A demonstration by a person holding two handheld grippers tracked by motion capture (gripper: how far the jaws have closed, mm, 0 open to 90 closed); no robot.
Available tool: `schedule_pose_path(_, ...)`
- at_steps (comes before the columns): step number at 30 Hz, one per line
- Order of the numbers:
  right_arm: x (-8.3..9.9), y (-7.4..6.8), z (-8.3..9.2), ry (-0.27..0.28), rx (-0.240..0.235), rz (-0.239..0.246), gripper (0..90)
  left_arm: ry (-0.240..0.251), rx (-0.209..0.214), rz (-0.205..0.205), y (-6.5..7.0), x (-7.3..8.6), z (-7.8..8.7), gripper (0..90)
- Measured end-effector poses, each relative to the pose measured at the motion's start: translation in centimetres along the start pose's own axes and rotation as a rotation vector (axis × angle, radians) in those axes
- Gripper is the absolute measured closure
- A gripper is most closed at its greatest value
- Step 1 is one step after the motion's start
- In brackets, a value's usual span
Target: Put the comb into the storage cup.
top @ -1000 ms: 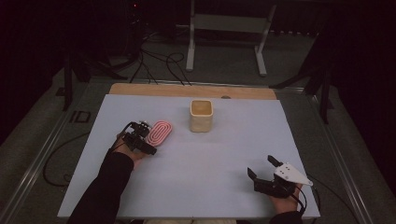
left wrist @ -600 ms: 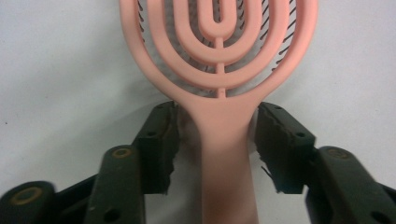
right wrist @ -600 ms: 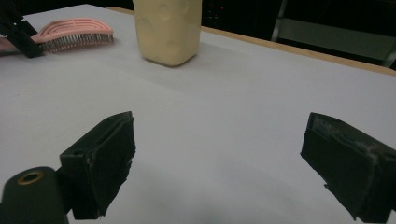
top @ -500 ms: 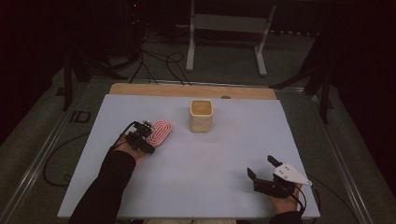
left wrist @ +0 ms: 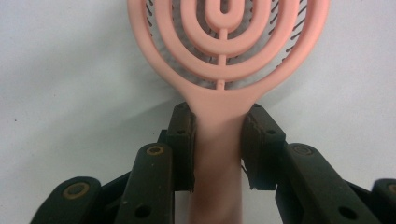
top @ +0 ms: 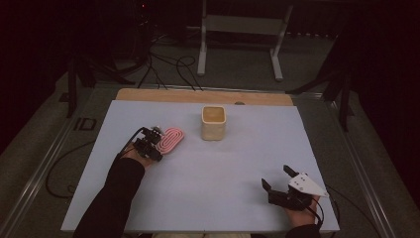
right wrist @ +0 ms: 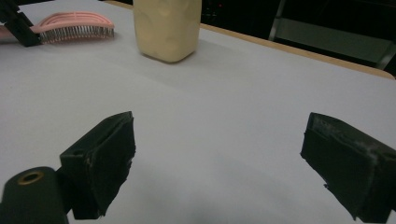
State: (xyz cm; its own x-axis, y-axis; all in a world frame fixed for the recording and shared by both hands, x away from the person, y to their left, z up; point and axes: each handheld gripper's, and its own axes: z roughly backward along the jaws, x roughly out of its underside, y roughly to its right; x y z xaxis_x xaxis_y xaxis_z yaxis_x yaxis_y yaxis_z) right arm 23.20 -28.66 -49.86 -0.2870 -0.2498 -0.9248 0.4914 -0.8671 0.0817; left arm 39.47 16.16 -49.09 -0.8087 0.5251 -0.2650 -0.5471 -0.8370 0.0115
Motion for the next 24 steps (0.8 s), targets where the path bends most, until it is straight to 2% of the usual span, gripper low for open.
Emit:
schedule_pose_path(9,-0.01,-0.03,0.0,-0.001,0.0,0.002,9.7,-0.021,-0.001,-0.011,-0.02,-0.24,0.03,68.8)
schedule_pose_path(24,-0.03,0.03,0.06,-0.002,0.0,0.001,9.7,-0.011,-0.02,-0.022,0.27,-0.15,0.09,69.9)
